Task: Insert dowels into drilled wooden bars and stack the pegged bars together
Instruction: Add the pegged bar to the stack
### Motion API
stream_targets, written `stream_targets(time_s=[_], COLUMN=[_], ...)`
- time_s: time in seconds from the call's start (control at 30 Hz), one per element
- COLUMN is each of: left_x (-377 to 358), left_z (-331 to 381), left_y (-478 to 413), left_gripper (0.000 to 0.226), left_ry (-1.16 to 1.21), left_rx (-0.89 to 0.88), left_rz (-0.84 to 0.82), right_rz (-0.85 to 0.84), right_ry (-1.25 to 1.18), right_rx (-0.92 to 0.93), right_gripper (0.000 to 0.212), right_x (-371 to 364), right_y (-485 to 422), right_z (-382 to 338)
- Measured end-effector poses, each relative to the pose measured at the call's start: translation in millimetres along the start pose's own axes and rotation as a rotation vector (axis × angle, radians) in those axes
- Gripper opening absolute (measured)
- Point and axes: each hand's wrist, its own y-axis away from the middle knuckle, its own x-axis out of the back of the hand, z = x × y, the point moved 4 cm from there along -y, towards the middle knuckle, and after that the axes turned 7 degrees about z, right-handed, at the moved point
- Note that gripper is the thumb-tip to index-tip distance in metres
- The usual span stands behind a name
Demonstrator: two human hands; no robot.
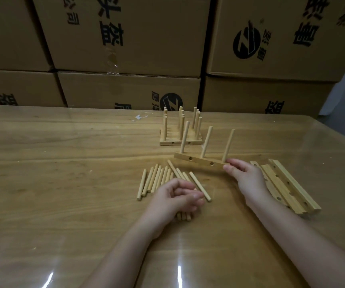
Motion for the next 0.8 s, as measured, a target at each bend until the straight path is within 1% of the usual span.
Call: stream_targets(time_s=[0.17, 0.27, 0.53, 0.7, 0.8], left_x=[1.0, 1.1, 0.7, -0.3, 1.5], left_z=[-0.3, -2.5, -2.1, -2.5, -3.6], left_y=[-0.1, -1.0, -0.4, -1.8, -1.4], left_gripper=[0.021, 0.019, 0.018, 0.014, 0.011], left_ry=[-0.023, -0.039, -0.036, -0.030, -0.032], left_rx=[0.001, 0.011, 0.007, -0.004, -0.010], left_rz=[0.001, -0.002, -0.007, 0.003, 0.006], right_rz=[0.021, -0.007, -0.018, -0.082, -0.120], right_ry=[0.053, 0.074, 0.175, 0.241, 0.357], right_rx=[-0.026, -0.031, 0.021, 0.073, 0.098], right_gripper=[0.027, 0.027, 0.024, 0.025, 0.026], right_x=[-22.0, -40.0, -64.2, -70.7, -73.6], right_y=[-29.3, -41.3, -62.0, -69.3, -74.6], right_z=[1.7, 1.5, 0.9, 0.2, 0.6])
